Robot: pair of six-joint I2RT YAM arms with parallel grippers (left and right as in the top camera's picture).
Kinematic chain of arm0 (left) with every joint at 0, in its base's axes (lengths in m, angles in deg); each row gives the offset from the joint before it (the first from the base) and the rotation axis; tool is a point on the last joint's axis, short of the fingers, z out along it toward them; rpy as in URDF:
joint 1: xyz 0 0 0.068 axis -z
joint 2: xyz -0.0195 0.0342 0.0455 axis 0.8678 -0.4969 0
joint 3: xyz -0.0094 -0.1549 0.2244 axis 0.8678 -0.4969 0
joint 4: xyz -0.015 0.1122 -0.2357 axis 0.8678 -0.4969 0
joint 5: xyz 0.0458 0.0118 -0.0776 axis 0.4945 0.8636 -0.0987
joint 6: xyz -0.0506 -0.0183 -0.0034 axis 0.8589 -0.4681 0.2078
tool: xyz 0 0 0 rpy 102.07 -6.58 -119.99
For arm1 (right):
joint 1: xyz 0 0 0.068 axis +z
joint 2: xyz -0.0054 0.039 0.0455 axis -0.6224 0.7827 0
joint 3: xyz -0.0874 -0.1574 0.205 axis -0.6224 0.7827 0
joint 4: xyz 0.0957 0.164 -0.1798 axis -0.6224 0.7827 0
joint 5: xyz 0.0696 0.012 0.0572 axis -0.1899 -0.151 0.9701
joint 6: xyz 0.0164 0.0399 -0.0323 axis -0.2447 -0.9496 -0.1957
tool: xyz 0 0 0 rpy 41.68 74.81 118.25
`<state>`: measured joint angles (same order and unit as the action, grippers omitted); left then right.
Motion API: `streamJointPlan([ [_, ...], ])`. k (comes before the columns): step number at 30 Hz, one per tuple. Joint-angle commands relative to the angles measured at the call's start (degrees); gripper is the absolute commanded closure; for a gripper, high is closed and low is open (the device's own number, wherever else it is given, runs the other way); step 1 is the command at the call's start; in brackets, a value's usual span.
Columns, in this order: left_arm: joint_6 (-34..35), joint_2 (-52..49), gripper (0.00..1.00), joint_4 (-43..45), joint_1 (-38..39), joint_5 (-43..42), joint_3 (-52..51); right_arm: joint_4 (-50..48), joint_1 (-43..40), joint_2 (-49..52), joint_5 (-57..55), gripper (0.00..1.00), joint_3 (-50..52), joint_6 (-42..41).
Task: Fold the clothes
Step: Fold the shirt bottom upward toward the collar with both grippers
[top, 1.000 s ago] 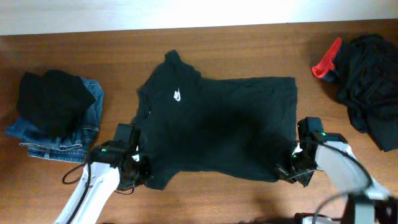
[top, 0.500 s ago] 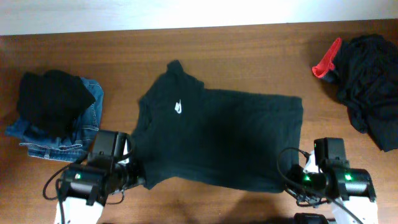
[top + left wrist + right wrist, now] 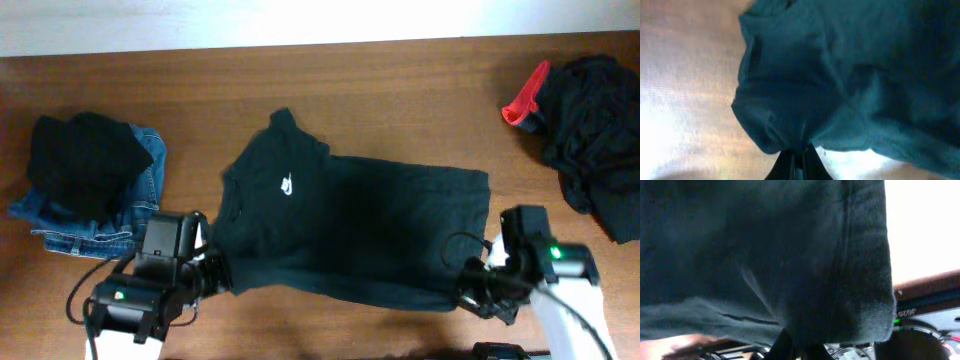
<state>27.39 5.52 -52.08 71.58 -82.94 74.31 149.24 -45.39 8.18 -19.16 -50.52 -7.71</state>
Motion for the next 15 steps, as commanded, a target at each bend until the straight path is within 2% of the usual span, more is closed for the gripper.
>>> streamJointPlan([
  [1, -3.78, -2.60, 0.99, 3.96, -0.02, 2.47, 1.49, -1.16, -0.24, 7.58, 0.87, 0.93, -2.25, 2.36],
  [7, -6.88, -10.51, 0.99, 10.62, -0.02, 2.40, 1.49, -8.31, -0.26, 15.02, 5.25, 0.92, -3.15, 2.08],
  [15, -11.26, -21.46, 0.99, 17.86, -0.02, 2.25, 1.49, -15.41, -0.26, 17.14, 4.76, 0.89, -3.15, -1.53],
])
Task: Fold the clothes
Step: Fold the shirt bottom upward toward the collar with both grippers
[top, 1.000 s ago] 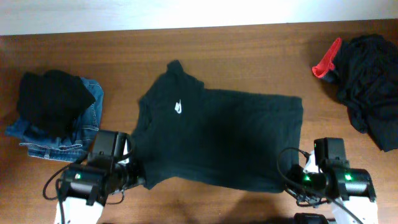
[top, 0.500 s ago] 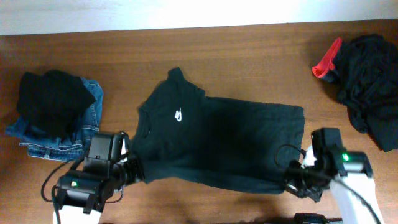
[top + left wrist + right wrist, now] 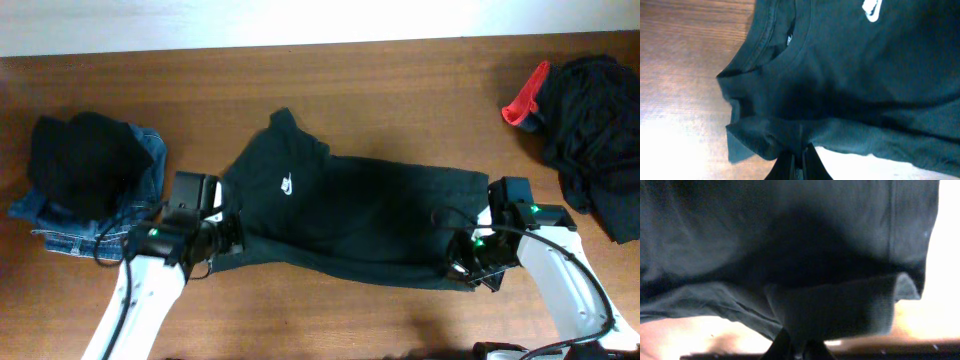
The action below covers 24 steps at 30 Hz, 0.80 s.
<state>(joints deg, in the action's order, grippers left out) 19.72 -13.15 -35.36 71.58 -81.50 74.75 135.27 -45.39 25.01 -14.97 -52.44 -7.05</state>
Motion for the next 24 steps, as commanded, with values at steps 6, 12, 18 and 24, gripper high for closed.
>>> streamJointPlan([
  [6, -6.62, -7.43, 0.99, 6.05, -0.02, 1.03, 1.05, -6.10, -0.33, 0.31, -4.35, 0.85, -1.22, -7.02],
  [12, -6.95, -10.03, 0.99, 10.36, -0.04, 2.21, 1.05, -8.15, -0.31, 0.55, -10.95, 0.83, -1.22, -10.91],
  [18, -8.41, -12.02, 0.99, 11.15, -0.02, 2.95, 1.05, -9.38, -0.31, 2.45, -13.31, 0.83, -1.22, -11.23],
  [24, -8.41, -13.33, 0.99, 11.39, -0.02, 2.95, 1.05, -7.69, -0.24, 5.84, -11.69, 0.52, -1.20, -10.54],
])
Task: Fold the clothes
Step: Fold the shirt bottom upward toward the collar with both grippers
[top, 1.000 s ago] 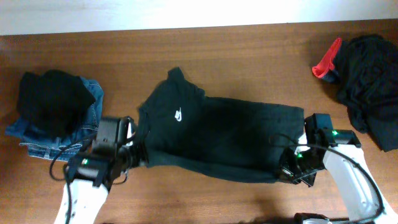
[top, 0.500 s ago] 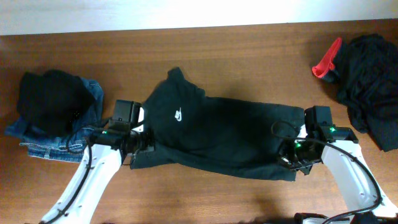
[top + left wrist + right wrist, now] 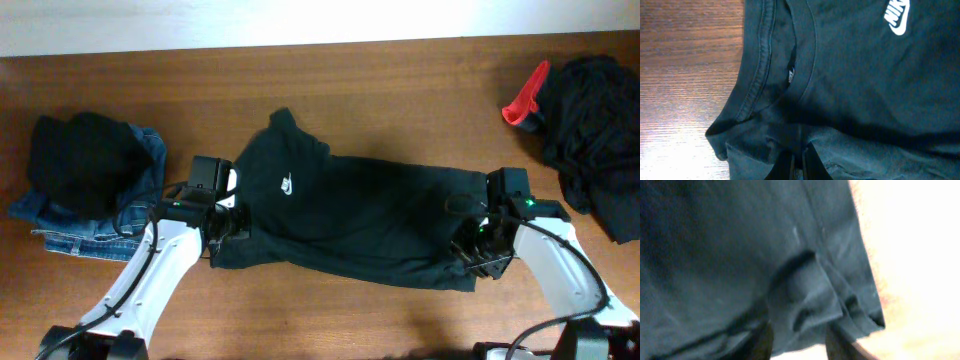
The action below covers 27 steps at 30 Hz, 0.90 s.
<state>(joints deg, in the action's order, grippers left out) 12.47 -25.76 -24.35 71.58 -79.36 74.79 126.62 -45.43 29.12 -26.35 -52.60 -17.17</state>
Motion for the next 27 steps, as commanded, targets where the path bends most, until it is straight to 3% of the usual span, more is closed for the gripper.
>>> streamJointPlan([
  [1, -1.16, -0.74, 0.99, 0.57, -0.02, 0.81, 1.01, 1.31, -0.20, 2.05, 0.42, 0.45, -1.05, -0.07],
  [4, -1.16, -0.74, 0.99, 0.87, -0.02, 0.81, 1.01, 2.29, -0.20, 2.86, 4.37, 0.33, -1.01, 1.07],
  [11, -1.14, -0.74, 0.99, 0.96, -0.02, 0.79, 1.01, 1.86, -0.20, 2.91, 8.17, 0.29, -0.96, 0.81],
  [20, -1.14, -0.74, 0.98, 0.96, -0.02, 0.79, 1.01, -0.92, -0.20, 2.95, 9.68, 0.34, 2.03, -1.92],
  [23, -1.14, -0.74, 0.99, 0.94, -0.02, 0.81, 1.01, -3.85, -0.20, 2.95, 9.75, 0.38, 3.74, -2.67],
  [27, -1.16, -0.74, 0.98, 0.92, -0.02, 0.85, 1.01, -7.41, -0.22, 2.95, 8.98, 0.51, 5.16, -3.74],
])
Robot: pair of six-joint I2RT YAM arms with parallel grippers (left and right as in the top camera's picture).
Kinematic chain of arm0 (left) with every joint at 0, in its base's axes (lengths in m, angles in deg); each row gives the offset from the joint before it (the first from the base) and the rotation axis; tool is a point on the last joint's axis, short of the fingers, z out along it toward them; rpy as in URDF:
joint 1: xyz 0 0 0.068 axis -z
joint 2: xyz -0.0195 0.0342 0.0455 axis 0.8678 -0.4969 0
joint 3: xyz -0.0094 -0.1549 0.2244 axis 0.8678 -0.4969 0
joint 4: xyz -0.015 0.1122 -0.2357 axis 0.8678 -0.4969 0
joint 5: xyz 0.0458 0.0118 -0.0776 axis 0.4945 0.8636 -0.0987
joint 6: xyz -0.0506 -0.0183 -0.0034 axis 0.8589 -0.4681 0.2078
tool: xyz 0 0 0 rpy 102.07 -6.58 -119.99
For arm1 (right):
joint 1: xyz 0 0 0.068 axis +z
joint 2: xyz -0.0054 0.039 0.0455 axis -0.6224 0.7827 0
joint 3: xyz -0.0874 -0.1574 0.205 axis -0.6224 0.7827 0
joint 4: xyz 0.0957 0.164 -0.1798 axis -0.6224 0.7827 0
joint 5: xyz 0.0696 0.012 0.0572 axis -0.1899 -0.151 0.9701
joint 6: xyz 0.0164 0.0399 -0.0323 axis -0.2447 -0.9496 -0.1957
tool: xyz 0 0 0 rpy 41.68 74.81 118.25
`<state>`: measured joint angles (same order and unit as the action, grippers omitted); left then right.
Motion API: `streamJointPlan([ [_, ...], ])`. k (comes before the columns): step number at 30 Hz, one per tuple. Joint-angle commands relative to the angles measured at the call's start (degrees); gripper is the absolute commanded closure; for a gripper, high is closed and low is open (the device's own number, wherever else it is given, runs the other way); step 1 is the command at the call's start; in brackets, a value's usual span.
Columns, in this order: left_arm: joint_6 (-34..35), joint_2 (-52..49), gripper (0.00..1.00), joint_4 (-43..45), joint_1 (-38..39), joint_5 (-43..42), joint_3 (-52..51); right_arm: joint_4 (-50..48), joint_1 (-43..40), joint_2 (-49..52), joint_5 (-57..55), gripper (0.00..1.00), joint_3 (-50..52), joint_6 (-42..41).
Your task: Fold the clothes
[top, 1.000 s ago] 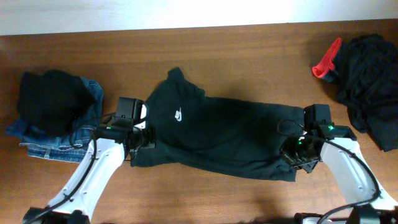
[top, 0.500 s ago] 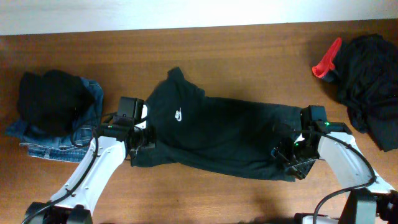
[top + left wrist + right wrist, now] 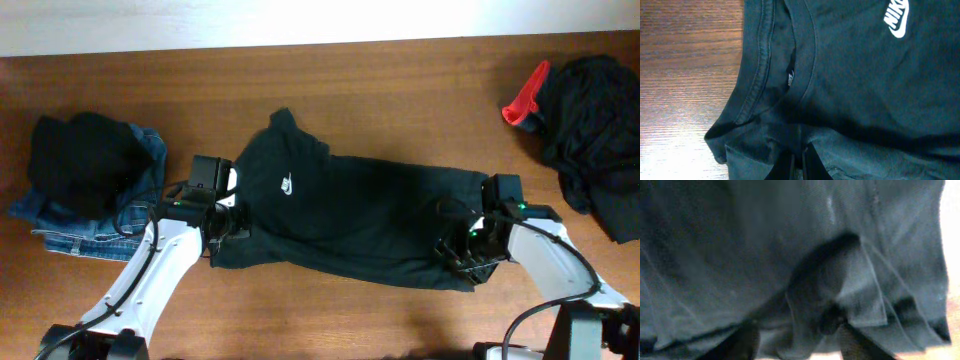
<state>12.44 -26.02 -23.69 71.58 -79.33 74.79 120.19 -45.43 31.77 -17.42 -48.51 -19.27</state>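
A black T-shirt (image 3: 350, 220) with a small white logo (image 3: 287, 184) lies across the middle of the table, its near long edge doubled back over itself. My left gripper (image 3: 222, 230) is shut on the folded near-left edge below the collar (image 3: 790, 75); in the wrist view its fingers (image 3: 799, 165) pinch dark fabric. At the hem end, my right gripper (image 3: 462, 258) stands open, with its two fingers (image 3: 742, 342) spread either side of a rumpled fold of the shirt (image 3: 840, 285).
At the left edge lies a stack of blue jeans (image 3: 140, 190) with a black garment (image 3: 85, 160) on top. At the far right lies a heap of black clothes (image 3: 595, 130) with a red piece (image 3: 525, 100). Bare wooden table (image 3: 400, 80) surrounds the shirt.
My right gripper's fingers stand wider apart and have shifted a little to the left over the hem. The left gripper and the shirt look unchanged.
Both grippers first held the shirt's near edge close to the table's front. Then they were farther in, with that edge carried over the shirt. Then the edge lay doubled on the shirt with the right fingers parted. Now they are wider, while the left stays shut.
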Motion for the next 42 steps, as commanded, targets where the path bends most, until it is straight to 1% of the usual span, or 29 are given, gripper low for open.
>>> streamJointPlan([
  [1, -1.14, -0.48, 0.99, 0.26, -0.02, 1.11, 1.01, -1.64, -0.22, 0.31, -0.24, 0.58, 1.25, -1.60],
  [4, -1.14, -0.48, 0.98, 0.07, -0.02, 2.47, 1.01, -2.23, -0.22, 0.31, -2.10, 0.86, 1.29, -1.60],
  [6, -1.14, -0.48, 0.99, -0.11, -0.02, 2.80, 1.01, -2.23, -0.22, 0.28, -3.69, 0.94, 1.29, -1.60],
  [7, -1.14, -0.48, 0.99, -0.15, -0.04, 2.80, 1.01, -2.23, -0.22, 0.28, -4.39, 0.96, 1.27, -1.57],
  [11, -1.14, -0.48, 0.98, -0.07, -0.02, 2.80, 1.01, -2.40, -0.22, 0.28, -6.03, 0.96, 0.83, -1.14],
  [14, -1.14, -0.48, 0.99, -0.04, -0.04, 2.97, 1.01, -2.80, -0.22, 0.28, -5.03, 0.96, -0.37, 1.31],
  [17, -1.14, -0.48, 0.99, 0.02, -0.04, 2.97, 1.01, -2.67, -0.22, 0.26, -2.54, 0.96, -1.53, 1.64],
  [19, -1.14, -0.48, 0.98, 0.02, -0.02, 2.95, 1.01, -3.04, -0.28, 0.28, -2.78, 0.96, -2.51, 1.62],
  [26, -1.16, -0.48, 0.99, 0.48, -0.02, 3.45, 1.01, -7.48, -0.26, 0.28, -4.68, 0.96, -2.86, 1.36],
  [28, -1.16, -0.48, 0.99, 0.94, -0.02, 4.35, 1.01, -8.37, -0.26, 0.31, -6.23, 0.93, -2.86, 0.96],
  [29, -1.14, -0.48, 0.98, 1.42, -0.02, 4.48, 1.01, -8.66, -0.26, 0.31, -6.62, 0.83, -2.86, 0.98],
  [31, -1.14, -0.48, 0.97, 1.77, -0.02, 4.48, 1.01, -8.63, -0.26, 0.31, -6.88, 0.77, -2.86, 0.98],
  [32, -1.14, -0.48, 0.93, 1.99, -0.02, 4.50, 1.01, -8.61, -0.26, 0.31, -7.10, 0.70, -2.86, 0.98],
  [33, -1.14, -0.48, 0.87, 2.21, -0.02, 4.50, 0.98, -8.59, -0.26, 0.31, -7.10, 0.59, -2.86, 1.01],
  [34, -1.14, -0.48, 0.76, 2.45, -0.02, 4.52, 1.01, -8.50, -0.26, 0.31, -7.10, 0.52, -2.86, 0.98],
  [35, -1.16, -0.48, 0.62, 2.67, -0.02, 4.85, 1.01, -8.37, -0.26, 0.31, -7.08, 0.51, -2.86, 1.01],
  [36, -1.16, -0.48, 0.49, 2.86, -0.04, 5.62, 1.01, -8.20, -0.26, 0.31, -7.10, 0.51, -2.86, 0.98],
  [37, -1.14, -0.48, 0.40, 3.48, -0.04, 7.96, 1.01, -7.87, -0.26, 0.31, -7.10, 0.51, -2.86, 1.01],
  [40, -1.16, -0.48, 0.37, 4.81, -0.04, 10.29, 1.01, -7.30, -0.26, 0.31, -7.13, 0.51, -2.86, 1.03],
  [42, -1.14, -0.48, 0.37, 5.46, -0.04, 9.84, 1.01, -6.75, -0.26, 0.31, -7.13, 0.50, -2.86, 1.03],
])
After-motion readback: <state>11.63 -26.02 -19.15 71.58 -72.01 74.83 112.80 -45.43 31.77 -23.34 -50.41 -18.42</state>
